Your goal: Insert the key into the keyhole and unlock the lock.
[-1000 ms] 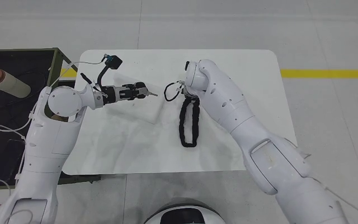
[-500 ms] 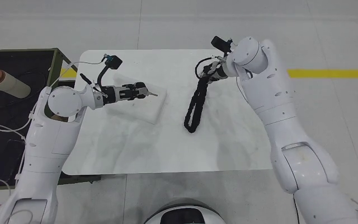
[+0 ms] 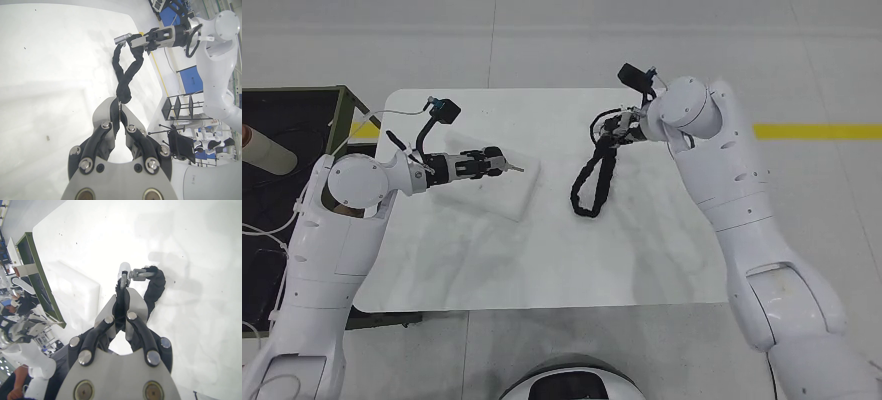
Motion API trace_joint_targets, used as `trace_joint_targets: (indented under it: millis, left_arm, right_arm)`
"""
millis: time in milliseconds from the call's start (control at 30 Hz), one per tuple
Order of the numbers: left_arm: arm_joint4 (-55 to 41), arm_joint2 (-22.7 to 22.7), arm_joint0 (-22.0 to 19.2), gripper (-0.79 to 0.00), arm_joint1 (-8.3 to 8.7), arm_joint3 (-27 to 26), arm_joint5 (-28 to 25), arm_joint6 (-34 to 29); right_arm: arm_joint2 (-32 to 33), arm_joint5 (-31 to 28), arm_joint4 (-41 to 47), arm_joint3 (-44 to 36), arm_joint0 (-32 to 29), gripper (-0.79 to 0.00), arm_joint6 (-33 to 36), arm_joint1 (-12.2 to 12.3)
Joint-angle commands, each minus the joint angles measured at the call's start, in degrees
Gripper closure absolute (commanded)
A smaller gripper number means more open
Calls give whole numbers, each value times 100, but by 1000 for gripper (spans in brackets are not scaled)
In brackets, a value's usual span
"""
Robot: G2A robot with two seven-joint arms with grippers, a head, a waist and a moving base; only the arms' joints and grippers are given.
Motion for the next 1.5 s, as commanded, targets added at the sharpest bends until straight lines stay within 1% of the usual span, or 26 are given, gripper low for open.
trace_joint_targets:
  millis: [0, 33, 100, 200, 333, 400, 467, 500, 533, 567, 600, 933, 967, 1033, 1067, 1133, 1200, 1333, 1400, 1467]
  left_arm:
    - [0, 0, 0, 0, 0, 0, 0, 0]
    - [0, 0, 0, 0, 0, 0, 0, 0]
    - [0, 0, 0, 0, 0, 0, 0, 0]
    - [0, 0, 0, 0, 0, 0, 0, 0]
    - [0, 0, 0, 0, 0, 0, 0, 0]
    - [0, 0, 0, 0, 0, 0, 0, 0]
    - [0, 0, 0, 0, 0, 0, 0, 0]
    - [0, 0, 0, 0, 0, 0, 0, 0]
    - [0, 0, 0, 0, 0, 0, 0, 0]
    - [0, 0, 0, 0, 0, 0, 0, 0]
    - [0, 0, 0, 0, 0, 0, 0, 0]
    - [0, 0, 0, 0, 0, 0, 0, 0]
    - [0, 0, 0, 0, 0, 0, 0, 0]
    - [0, 0, 0, 0, 0, 0, 0, 0]
    - [0, 0, 0, 0, 0, 0, 0, 0]
    - [0, 0, 0, 0, 0, 0, 0, 0]
    - [0, 0, 0, 0, 0, 0, 0, 0]
    - [0, 0, 0, 0, 0, 0, 0, 0]
    - [0, 0, 0, 0, 0, 0, 0, 0]
    - [0, 0, 0, 0, 0, 0, 0, 0]
  right_arm:
    - [134, -357, -222, -257, 37, 0, -361, 72]
    - [239, -536, -333, -395, -83, 0, -540, 130]
    - [510, -896, -165, -670, -228, 0, -900, 232]
    - [887, -1442, 259, -1089, -637, 0, -1447, 382]
    - [1154, -2160, 499, -1639, -1184, 0, -2164, 681]
    - [1281, -2524, 843, -1918, -1466, 0, -2469, 824]
    - [1477, -3078, 1332, -2342, -1779, 0, -2489, 981]
    - [1688, -3516, 1645, -2677, -2050, 0, -2407, 1060]
    - [1957, -4055, 2003, -3150, -2494, 0, -2271, 1130]
    - [2169, -4115, 2496, -3717, -2994, 0, -1935, 1185]
    - [2288, -3990, 2869, -3990, -3228, 0, -1723, 1212]
    - [2288, -3990, 2869, -3990, -3228, 0, -1723, 1212]
    - [2287, -3975, 2918, -4022, -3331, 0, -1751, 1213]
    - [2294, -3939, 3232, -4238, -3738, 0, -1857, 1223]
    - [2253, -3985, 3425, -4258, -3814, 0, -1782, 1233]
    - [2100, -4159, 3969, -4097, -3823, 0, -1493, 1252]
    - [1966, -4189, 4348, -3902, -3758, 0, -1258, 1261]
    - [1547, -4092, 5230, -3302, -3542, 0, -690, 1256]
    - [1313, -4052, 5524, -3015, -3411, 0, -540, 1234]
    - [1086, -4137, 5730, -2750, -3291, 0, -398, 1205]
